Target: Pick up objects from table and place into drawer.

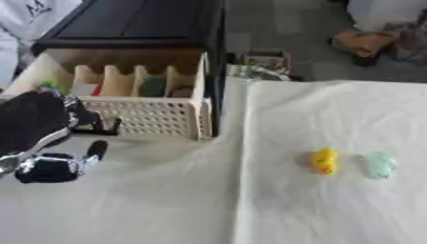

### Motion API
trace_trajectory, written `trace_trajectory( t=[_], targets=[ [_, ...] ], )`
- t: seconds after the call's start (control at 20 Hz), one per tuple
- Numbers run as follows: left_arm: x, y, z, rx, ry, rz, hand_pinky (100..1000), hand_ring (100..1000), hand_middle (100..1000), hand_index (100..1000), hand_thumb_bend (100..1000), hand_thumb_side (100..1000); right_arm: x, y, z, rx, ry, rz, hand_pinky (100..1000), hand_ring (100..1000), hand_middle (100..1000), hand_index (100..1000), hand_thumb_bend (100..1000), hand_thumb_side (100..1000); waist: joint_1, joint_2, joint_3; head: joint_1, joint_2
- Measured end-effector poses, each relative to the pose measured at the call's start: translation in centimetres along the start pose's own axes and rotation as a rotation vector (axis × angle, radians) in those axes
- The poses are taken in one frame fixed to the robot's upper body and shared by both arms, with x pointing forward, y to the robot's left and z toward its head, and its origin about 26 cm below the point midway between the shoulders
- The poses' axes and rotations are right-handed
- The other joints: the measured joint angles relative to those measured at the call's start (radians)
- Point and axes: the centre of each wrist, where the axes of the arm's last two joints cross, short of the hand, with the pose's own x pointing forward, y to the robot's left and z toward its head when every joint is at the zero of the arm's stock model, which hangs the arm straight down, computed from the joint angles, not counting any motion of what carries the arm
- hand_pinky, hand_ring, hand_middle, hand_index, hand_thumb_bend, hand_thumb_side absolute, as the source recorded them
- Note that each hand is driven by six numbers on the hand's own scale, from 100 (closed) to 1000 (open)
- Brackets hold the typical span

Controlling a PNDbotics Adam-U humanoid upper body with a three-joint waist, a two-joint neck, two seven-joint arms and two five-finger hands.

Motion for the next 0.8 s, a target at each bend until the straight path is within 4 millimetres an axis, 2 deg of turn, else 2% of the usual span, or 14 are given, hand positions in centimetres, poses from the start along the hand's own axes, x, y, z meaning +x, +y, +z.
trace_trajectory(
  t=[0.8],
  targets=[
    [0.16,-0.86,0.45,-0.022,-0.017,-0.006,100,100,100,600,105,408,-0.02,0.05,0.05,-0.01,0.01,-0.003,815,745,456,817,399,1000,-0.005,-0.019,0.006,-0.004,0.001]
  ],
)
